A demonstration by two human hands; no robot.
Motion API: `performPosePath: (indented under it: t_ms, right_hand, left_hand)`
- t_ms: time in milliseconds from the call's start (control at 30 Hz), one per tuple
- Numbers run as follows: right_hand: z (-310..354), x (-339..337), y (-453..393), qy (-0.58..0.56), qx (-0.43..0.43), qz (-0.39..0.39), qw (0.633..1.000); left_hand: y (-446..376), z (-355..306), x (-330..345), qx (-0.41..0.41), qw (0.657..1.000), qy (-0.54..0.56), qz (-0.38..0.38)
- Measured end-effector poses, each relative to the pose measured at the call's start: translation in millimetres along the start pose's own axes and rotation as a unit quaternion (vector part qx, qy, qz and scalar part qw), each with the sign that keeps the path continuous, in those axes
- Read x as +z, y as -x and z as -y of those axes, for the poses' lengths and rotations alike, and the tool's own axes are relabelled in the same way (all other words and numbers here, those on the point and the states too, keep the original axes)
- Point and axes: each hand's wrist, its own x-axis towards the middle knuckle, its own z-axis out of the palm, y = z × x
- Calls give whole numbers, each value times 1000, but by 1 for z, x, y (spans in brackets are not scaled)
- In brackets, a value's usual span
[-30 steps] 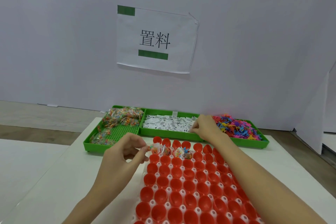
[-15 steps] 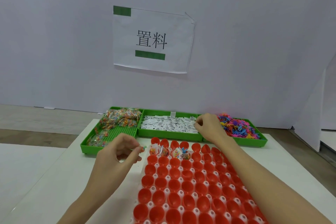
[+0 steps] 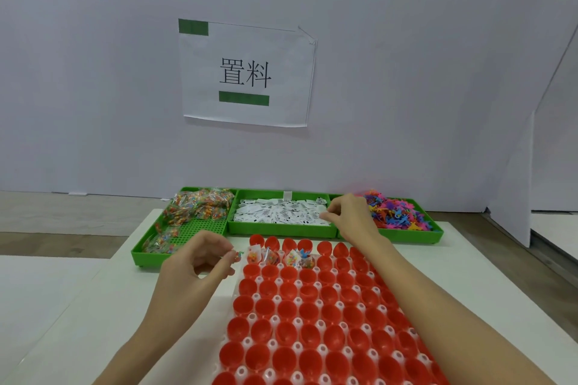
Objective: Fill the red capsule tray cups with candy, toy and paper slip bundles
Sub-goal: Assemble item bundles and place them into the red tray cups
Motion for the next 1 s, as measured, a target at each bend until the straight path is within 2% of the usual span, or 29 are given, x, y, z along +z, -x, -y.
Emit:
performPosePath:
  t_ms: [133,233,367,433,500,700,867,1000]
  right_hand:
    - [-3,-1,3,14,0,33,999]
    - [-3,-14,11,-20,19,45,999]
    - [5,-40,43,-172,51,6,984]
    - [10,-56,67,-256,57,7,965]
    - [15,-71,93,-294,51,16,954]
    - [33,-93,145,-341,50,43,938]
    - [54,-87,159,-417,46,60,906]
    - [59,-79,167,-386,12,79,919]
  left_hand:
    - [-1,2,-2,-4,1000,3,-9]
    - [0,0,0,-10,1000,15,-8]
    - [3,-9,5,-36,997,73,9]
    - [5,-15,9,-59,991,117,24]
    - [8,-21,14,-75,986,143,42]
    - [20,-42,30,-83,977,180,81]
    - [29,-57,43,-65,974,180,120]
    - [36,-62,52,-45,973,163,159]
